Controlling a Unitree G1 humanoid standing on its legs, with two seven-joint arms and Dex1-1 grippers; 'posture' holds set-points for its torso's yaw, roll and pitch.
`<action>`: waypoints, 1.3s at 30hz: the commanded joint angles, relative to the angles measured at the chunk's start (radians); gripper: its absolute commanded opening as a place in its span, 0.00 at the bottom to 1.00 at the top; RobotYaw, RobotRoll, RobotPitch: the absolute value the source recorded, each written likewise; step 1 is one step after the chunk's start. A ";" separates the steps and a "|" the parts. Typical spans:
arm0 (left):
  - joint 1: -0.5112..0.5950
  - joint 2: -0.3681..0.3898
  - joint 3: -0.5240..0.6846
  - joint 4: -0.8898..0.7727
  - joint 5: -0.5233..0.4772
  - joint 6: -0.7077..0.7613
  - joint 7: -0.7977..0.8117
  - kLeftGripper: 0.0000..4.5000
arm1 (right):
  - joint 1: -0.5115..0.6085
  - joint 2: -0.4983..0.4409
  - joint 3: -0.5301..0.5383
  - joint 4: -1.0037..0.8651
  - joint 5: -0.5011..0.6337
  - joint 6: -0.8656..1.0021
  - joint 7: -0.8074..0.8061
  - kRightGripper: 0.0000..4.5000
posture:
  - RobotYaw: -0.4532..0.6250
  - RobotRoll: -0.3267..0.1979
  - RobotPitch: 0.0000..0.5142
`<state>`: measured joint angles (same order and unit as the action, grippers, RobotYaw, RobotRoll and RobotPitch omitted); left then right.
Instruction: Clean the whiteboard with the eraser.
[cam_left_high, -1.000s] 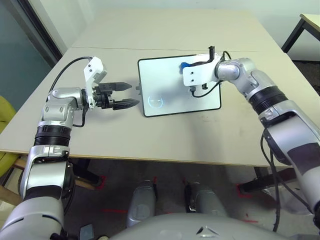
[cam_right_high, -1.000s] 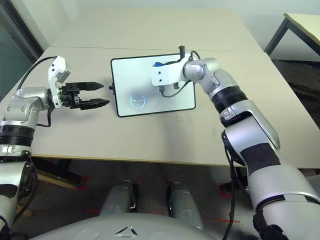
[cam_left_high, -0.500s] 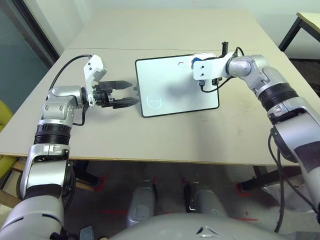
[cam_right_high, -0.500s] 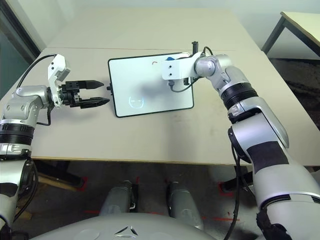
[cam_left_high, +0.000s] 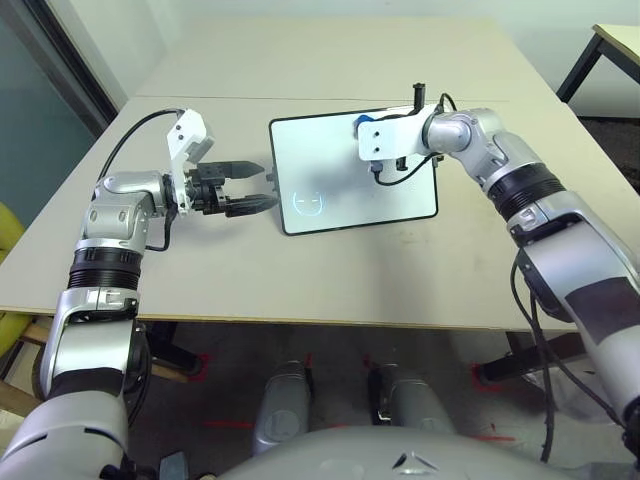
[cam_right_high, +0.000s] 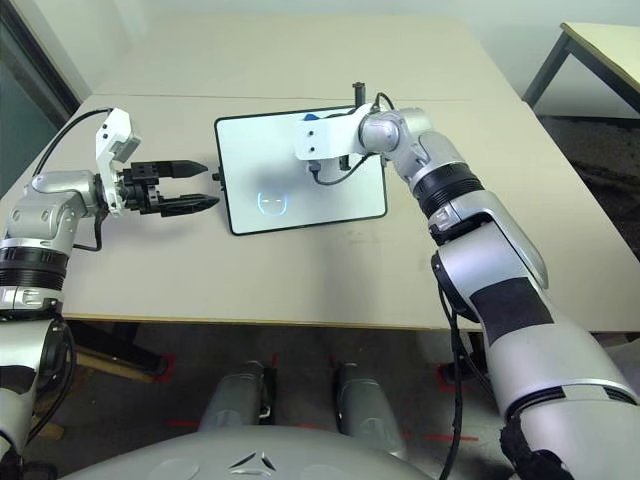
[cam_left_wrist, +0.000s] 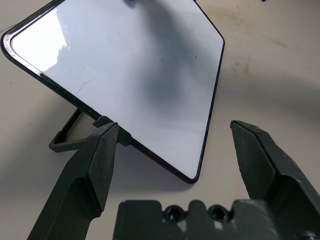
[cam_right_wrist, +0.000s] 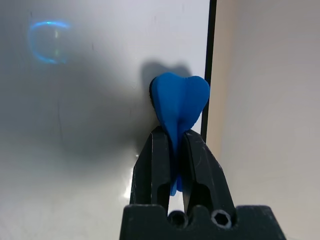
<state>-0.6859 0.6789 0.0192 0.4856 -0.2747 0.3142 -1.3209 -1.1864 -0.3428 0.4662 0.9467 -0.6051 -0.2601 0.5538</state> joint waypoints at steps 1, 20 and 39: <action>0.015 0.002 0.000 -0.014 -0.007 0.000 0.005 1.00 | -0.018 0.009 0.016 -0.003 -0.005 -0.011 0.006 0.02 | 0.61 0.62 0.10; 0.027 0.007 0.006 -0.021 -0.015 0.002 0.013 1.00 | 0.003 -0.009 0.015 0.016 -0.008 -0.010 -0.007 0.02 | 0.60 0.62 0.11; -0.012 0.009 -0.010 0.018 -0.002 -0.011 -0.007 1.00 | 0.092 -0.182 -0.040 -0.104 0.046 0.029 0.062 0.02 | 0.58 0.62 0.11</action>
<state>-0.6893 0.6789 0.0190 0.4907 -0.2811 0.3091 -1.3177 -1.1118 -0.5110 0.4494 0.8715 -0.5821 -0.2554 0.5864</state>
